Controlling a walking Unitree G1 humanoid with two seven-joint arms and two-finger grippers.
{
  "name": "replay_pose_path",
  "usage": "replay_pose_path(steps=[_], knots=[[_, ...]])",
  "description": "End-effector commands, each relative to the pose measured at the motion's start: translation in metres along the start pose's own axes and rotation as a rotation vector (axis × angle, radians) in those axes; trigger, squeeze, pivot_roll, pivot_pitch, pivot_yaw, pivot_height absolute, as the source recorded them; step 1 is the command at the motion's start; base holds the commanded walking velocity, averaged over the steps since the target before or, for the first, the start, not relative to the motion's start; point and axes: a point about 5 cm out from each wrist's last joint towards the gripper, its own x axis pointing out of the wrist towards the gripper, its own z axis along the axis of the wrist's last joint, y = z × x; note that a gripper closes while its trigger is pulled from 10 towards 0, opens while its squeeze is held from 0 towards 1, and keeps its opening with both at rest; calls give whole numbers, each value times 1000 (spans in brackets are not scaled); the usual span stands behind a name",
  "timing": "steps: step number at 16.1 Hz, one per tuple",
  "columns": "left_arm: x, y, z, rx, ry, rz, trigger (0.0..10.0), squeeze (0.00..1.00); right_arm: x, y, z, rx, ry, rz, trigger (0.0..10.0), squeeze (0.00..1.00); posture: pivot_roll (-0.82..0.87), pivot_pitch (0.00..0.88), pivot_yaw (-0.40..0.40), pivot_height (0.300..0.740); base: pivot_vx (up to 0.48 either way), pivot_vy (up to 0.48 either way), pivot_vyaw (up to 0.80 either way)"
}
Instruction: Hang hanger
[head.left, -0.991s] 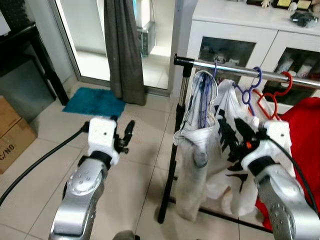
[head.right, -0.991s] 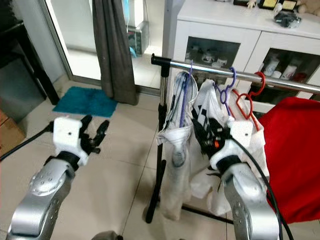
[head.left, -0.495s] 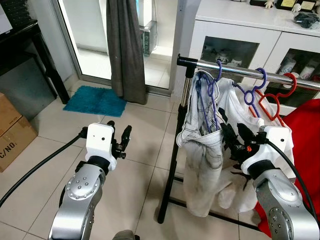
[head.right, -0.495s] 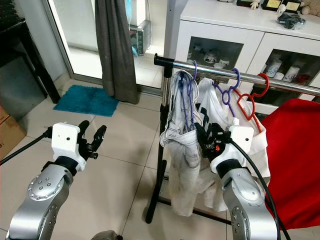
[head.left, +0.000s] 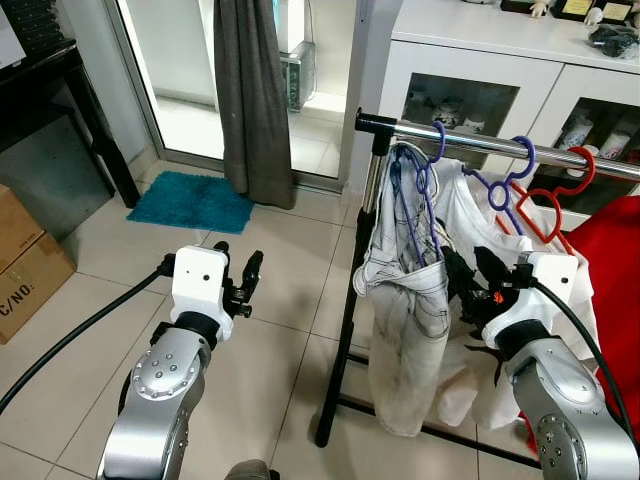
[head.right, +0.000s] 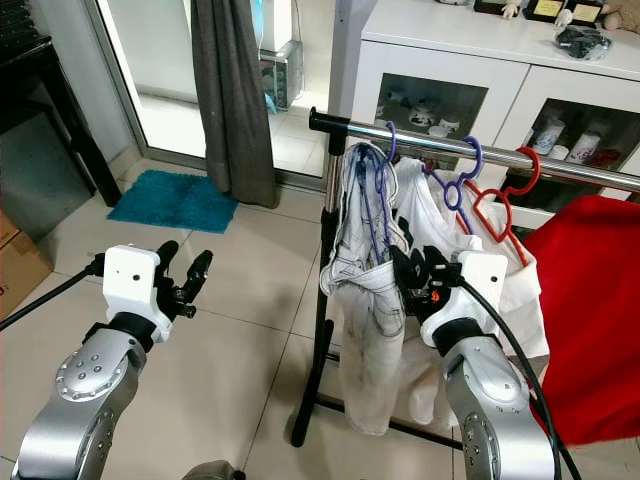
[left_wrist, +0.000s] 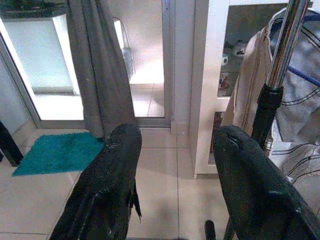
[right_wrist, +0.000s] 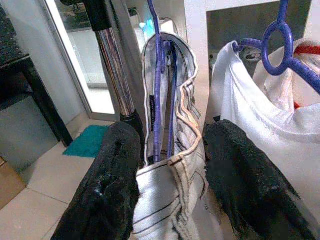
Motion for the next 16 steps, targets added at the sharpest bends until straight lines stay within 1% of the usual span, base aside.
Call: replay_pose_path(steps=[1,3,5,6,16], knots=[[0,1,4,8,-12,6,10000,0,-2,-3,2,-11,1,-16,10000,0,121,0,-5,740,0,0,0],[0,1,4,8,-12,6,10000,0,-2,-3,2,-11,1,-16,10000,0,121,0,-5,740,0,0,0],[5,-3,1,44,21,-62,10000,0,3,-2,-8,-5,37,-88,10000,0,128,0,-9,740,0,0,0],[5,-4,1,46,25,-69,10000,0,3,-2,-9,-5,41,-96,10000,0,126,0,-10,740,0,0,0],[4,-5,0,39,30,-78,10000,0,2,0,-8,-3,42,-85,10000,0,126,4,-10,740,0,0,0]])
